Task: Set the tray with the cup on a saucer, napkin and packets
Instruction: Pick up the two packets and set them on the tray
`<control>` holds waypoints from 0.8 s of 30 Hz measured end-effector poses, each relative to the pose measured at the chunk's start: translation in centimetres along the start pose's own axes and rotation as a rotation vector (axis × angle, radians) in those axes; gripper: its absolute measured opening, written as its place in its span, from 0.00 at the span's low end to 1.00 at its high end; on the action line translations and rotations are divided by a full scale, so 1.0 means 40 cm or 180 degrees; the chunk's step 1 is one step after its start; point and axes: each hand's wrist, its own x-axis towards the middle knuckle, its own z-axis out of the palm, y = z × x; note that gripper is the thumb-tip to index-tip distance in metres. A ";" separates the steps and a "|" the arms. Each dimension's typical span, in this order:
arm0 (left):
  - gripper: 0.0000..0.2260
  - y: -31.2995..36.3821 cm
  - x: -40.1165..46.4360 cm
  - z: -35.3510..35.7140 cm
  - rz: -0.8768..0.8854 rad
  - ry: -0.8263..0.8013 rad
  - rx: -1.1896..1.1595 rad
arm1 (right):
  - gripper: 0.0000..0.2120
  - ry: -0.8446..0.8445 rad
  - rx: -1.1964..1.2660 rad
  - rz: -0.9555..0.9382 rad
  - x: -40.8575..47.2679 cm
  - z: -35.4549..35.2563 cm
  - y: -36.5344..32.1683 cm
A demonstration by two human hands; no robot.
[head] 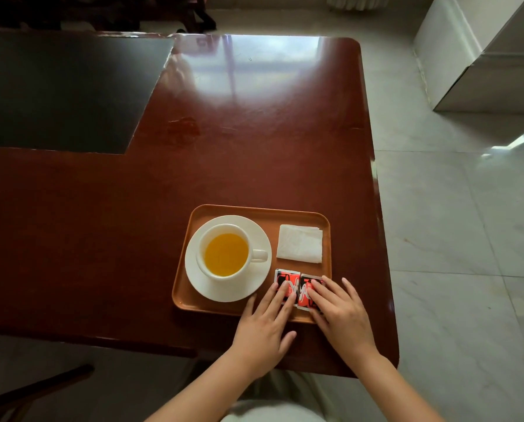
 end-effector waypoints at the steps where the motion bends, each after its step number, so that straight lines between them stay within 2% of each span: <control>1: 0.30 0.002 0.001 0.000 -0.0013 -0.0003 0.0000 | 0.20 0.0040 -0.0004 0.0007 0.004 -0.001 0.001; 24: 0.31 0.004 0.005 0.008 -0.0120 0.0057 0.0085 | 0.18 0.0182 -0.0026 -0.0053 0.019 -0.002 0.006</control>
